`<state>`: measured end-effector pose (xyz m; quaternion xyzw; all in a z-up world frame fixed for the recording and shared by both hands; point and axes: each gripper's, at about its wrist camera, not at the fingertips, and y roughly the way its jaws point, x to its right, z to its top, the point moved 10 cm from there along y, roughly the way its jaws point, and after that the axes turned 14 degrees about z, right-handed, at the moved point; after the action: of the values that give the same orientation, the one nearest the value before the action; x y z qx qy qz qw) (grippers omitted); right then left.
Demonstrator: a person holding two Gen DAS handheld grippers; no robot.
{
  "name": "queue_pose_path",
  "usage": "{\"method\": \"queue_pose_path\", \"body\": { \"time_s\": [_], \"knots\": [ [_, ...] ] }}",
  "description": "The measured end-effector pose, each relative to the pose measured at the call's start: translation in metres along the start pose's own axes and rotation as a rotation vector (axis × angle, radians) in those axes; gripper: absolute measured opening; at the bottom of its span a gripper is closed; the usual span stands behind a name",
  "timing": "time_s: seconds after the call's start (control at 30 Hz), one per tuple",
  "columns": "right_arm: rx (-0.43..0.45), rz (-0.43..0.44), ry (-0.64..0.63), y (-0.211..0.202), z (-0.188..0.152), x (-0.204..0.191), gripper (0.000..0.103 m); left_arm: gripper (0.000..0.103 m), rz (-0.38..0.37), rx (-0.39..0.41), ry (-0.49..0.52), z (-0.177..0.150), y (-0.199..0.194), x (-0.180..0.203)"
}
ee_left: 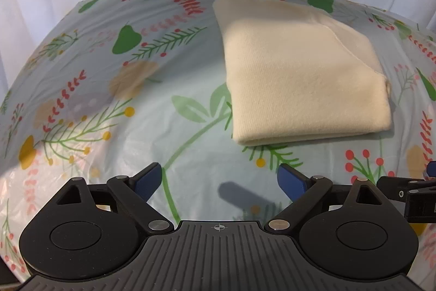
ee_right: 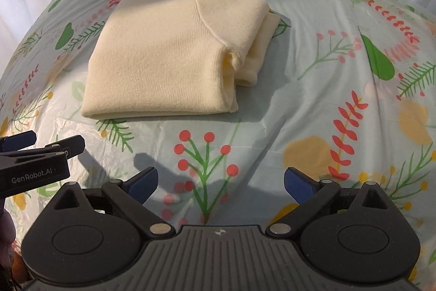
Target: Fold small clothes
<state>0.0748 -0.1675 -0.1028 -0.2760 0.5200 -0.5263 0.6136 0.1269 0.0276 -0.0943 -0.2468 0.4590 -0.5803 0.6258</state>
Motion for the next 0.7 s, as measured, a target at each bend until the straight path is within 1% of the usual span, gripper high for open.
{"method": "queue_pose_path", "body": {
  "time_s": [0.1, 0.33, 0.7],
  "knots": [
    [0.016, -0.039, -0.013, -0.002, 0.007, -0.001, 0.099, 0.095, -0.007, -0.003, 0.004, 0.004, 0.002, 0.003],
    [0.047, -0.084, -0.027, -0.007, 0.016, -0.005, 0.099, 0.095, -0.014, -0.007, 0.039, 0.007, 0.006, 0.011],
    [0.047, -0.091, -0.036, -0.005, 0.022, -0.008, 0.099, 0.095, -0.026, -0.026, 0.038, 0.008, 0.01, 0.013]
  ]
}}
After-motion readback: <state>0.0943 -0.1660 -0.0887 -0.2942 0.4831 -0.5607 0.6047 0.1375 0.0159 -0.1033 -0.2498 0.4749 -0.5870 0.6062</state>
